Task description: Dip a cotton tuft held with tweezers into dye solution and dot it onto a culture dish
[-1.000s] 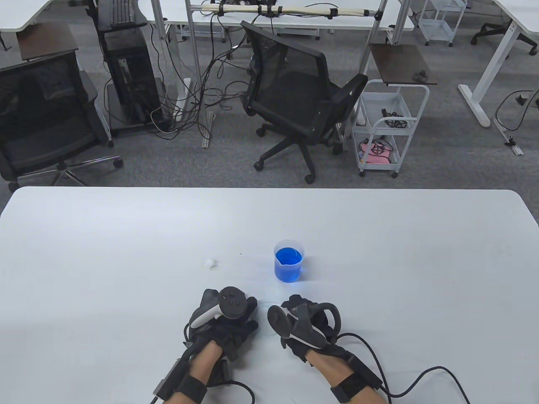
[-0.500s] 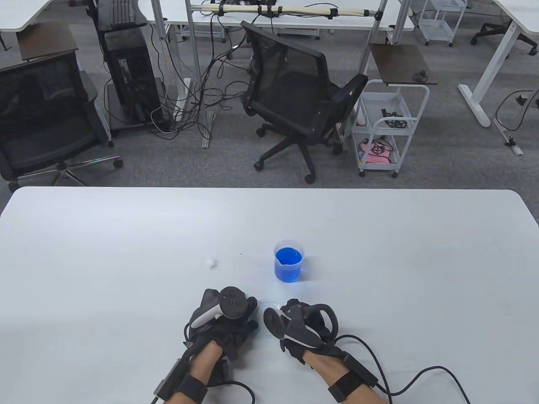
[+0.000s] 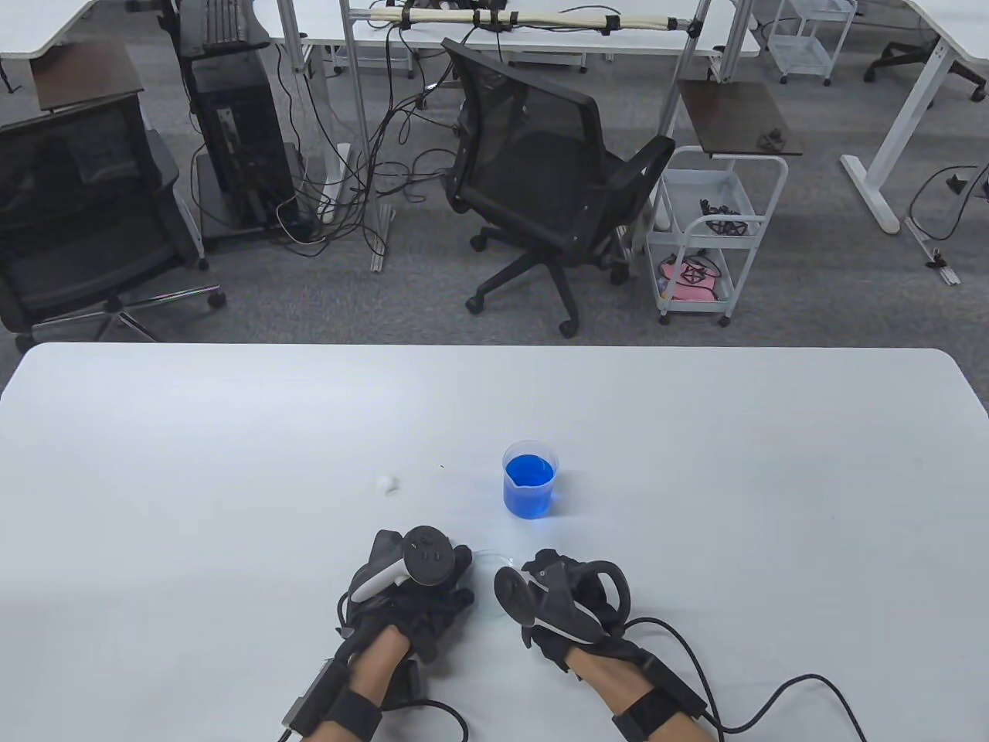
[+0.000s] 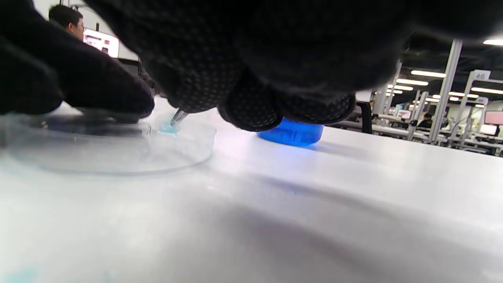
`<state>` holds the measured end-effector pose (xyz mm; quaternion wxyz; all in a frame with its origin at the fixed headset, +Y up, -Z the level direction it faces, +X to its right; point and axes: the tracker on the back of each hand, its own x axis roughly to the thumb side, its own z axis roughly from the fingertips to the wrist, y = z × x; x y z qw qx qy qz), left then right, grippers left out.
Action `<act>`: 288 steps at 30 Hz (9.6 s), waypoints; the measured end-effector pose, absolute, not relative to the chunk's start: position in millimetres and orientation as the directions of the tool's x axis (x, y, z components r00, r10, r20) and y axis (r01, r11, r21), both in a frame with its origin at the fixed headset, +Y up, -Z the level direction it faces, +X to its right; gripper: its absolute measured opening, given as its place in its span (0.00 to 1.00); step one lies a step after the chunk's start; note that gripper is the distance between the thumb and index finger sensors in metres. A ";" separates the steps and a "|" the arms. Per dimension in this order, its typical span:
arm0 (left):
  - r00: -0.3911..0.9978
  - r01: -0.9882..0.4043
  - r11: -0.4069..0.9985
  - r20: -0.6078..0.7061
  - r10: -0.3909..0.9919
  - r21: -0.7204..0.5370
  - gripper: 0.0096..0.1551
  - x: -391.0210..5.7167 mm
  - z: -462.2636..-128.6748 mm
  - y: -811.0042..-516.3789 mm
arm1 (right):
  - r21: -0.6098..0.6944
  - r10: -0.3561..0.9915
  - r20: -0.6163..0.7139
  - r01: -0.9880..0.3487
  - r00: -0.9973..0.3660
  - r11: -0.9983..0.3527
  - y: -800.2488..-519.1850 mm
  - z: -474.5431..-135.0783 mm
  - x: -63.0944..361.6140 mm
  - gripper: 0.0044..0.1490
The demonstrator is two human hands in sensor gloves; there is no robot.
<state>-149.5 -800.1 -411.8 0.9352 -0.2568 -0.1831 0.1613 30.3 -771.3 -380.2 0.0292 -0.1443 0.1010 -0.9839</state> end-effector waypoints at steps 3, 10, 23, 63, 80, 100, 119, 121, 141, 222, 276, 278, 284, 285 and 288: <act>0.881 -0.208 0.816 0.260 0.396 -0.540 0.39 -149.4 -411.8 -800.1 | -0.202 -0.099 0.282 0.042 -0.954 -0.978 -774.8 -380.9 28.3 0.25; 0.881 -0.208 0.816 0.260 0.396 -0.540 0.39 -149.4 -411.8 -800.1 | -0.218 -0.087 0.277 0.026 -0.957 -0.976 -768.0 -378.5 30.6 0.25; 0.881 -0.208 0.816 0.260 0.396 -0.540 0.39 -149.4 -411.8 -800.1 | -0.220 -0.071 0.284 0.007 -0.956 -0.976 -764.4 -368.6 35.8 0.25; 0.882 -0.208 0.815 0.256 0.395 -0.540 0.39 -149.8 -412.0 -799.5 | -0.238 -0.042 0.297 -0.032 -0.954 -0.971 -758.0 -373.5 22.5 0.25; 0.881 -0.211 0.815 0.256 0.397 -0.539 0.39 -149.5 -411.6 -799.8 | -0.247 -0.016 0.268 -0.053 -0.963 -0.967 -755.6 -382.1 30.5 0.25; 0.883 -0.204 0.815 0.257 0.392 -0.542 0.39 -148.4 -411.3 -799.7 | -0.230 -0.024 0.273 -0.042 -0.962 -0.972 -759.7 -383.4 25.1 0.25; 0.886 -0.202 0.816 0.255 0.388 -0.542 0.39 -148.2 -410.6 -799.8 | -0.222 -0.054 0.283 -0.011 -0.957 -0.975 -766.7 -384.4 17.9 0.25; 0.886 -0.202 0.816 0.255 0.388 -0.542 0.39 -148.2 -410.6 -799.8 | -0.241 -0.029 0.275 -0.039 -0.961 -0.970 -759.9 -384.6 21.5 0.25; 0.885 -0.203 0.815 0.255 0.390 -0.542 0.39 -148.3 -410.7 -799.7 | -0.198 -0.086 0.262 0.034 -0.961 -0.980 -776.6 -387.8 21.4 0.25; 0.887 -0.205 0.813 0.247 0.389 -0.545 0.39 -149.2 -411.6 -799.0 | -0.205 -0.093 0.301 0.031 -0.949 -0.978 -775.6 -381.1 15.2 0.25; 0.886 -0.208 0.811 0.245 0.393 -0.547 0.39 -149.0 -410.8 -799.5 | -0.198 -0.083 0.253 0.033 -0.964 -0.980 -770.2 -378.0 34.1 0.25; 0.886 -0.208 0.811 0.245 0.393 -0.547 0.39 -149.2 -410.9 -799.4 | -0.187 -0.098 0.259 0.050 -0.961 -0.981 -775.0 -378.9 31.8 0.25; 0.886 -0.209 0.810 0.245 0.394 -0.548 0.39 -149.6 -411.3 -799.3 | -0.185 -0.096 0.259 0.049 -0.961 -0.982 -774.2 -378.9 31.7 0.25; 0.885 -0.210 0.809 0.244 0.396 -0.549 0.39 -149.7 -411.6 -799.3 | -0.192 -0.089 0.257 0.040 -0.962 -0.981 -771.1 -377.8 32.9 0.25; 0.883 -0.216 0.806 0.242 0.402 -0.551 0.39 -150.3 -411.6 -799.6 | -0.223 -0.056 0.261 -0.004 -0.964 -0.975 -759.5 -372.5 35.7 0.25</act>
